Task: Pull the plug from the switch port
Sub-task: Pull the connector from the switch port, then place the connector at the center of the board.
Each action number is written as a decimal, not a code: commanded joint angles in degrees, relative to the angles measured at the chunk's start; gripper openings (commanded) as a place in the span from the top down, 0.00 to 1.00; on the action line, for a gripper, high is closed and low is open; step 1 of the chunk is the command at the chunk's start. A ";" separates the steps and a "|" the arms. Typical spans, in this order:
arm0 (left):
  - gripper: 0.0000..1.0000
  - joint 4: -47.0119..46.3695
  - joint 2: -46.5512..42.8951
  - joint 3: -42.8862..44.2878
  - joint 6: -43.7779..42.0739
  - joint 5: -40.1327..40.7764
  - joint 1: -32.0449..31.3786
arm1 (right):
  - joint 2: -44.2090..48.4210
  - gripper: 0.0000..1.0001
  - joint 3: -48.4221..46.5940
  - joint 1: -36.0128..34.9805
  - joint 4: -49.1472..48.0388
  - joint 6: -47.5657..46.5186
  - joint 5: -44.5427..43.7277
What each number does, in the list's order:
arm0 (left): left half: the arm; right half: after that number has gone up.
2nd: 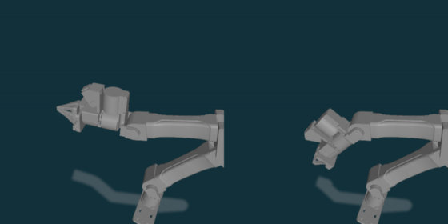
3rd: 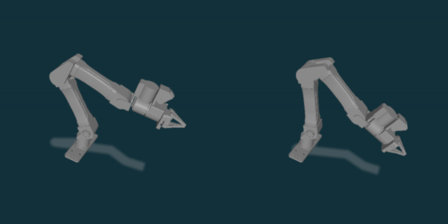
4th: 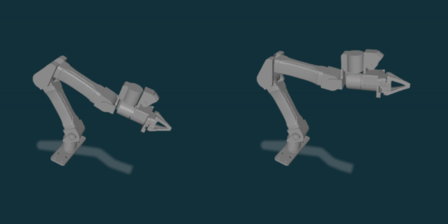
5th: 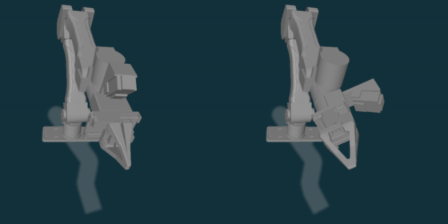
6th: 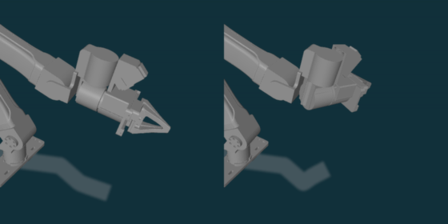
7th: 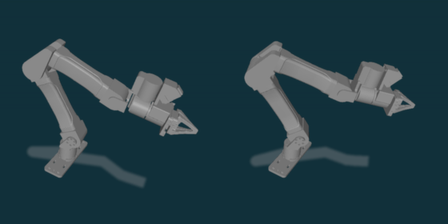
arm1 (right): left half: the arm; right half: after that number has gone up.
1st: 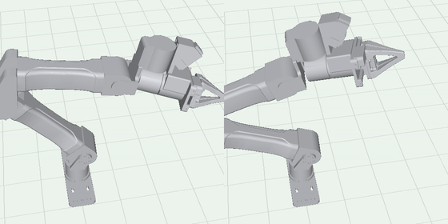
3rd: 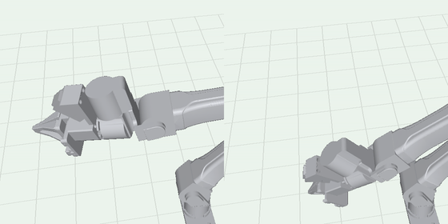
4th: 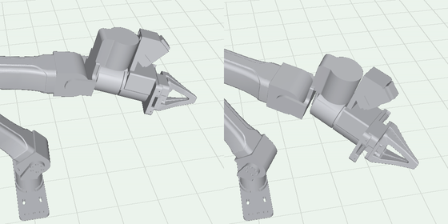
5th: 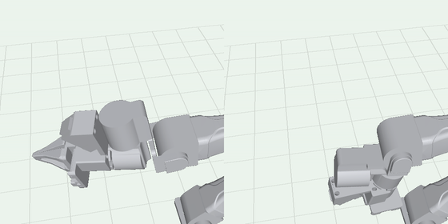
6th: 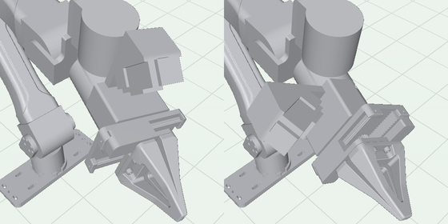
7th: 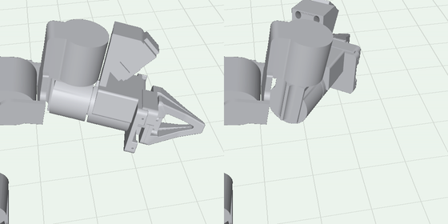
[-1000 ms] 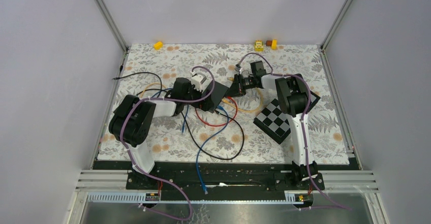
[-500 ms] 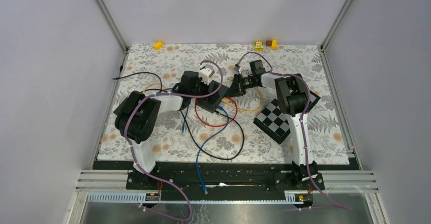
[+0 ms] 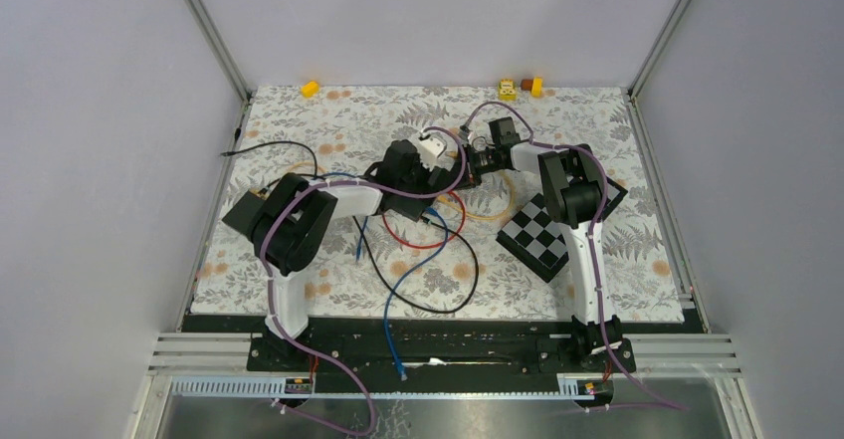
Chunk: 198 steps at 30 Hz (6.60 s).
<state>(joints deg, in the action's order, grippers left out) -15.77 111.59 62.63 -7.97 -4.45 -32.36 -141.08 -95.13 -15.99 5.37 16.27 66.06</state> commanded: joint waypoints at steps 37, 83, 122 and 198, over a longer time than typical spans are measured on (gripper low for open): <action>0.15 1.05 1.00 -3.40 6.39 9.98 -0.67 | -4.45 1.00 -7.09 1.22 13.63 -7.61 -10.36; 0.22 -0.94 -0.31 -6.07 5.12 10.95 -1.06 | -4.67 1.00 -5.91 1.55 12.49 -6.58 -11.51; 0.09 2.77 -2.21 -2.46 7.85 3.92 -0.63 | 7.57 1.00 3.05 4.10 7.46 -6.02 -12.61; 0.90 29.48 -3.04 0.02 -1.48 4.01 12.84 | 22.78 0.50 15.51 0.08 2.28 -5.09 -22.13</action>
<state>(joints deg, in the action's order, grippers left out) 10.13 105.32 61.89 -7.86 -3.36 -21.74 -121.12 -77.60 -16.08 7.09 12.47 44.01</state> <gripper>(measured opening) 0.126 0.493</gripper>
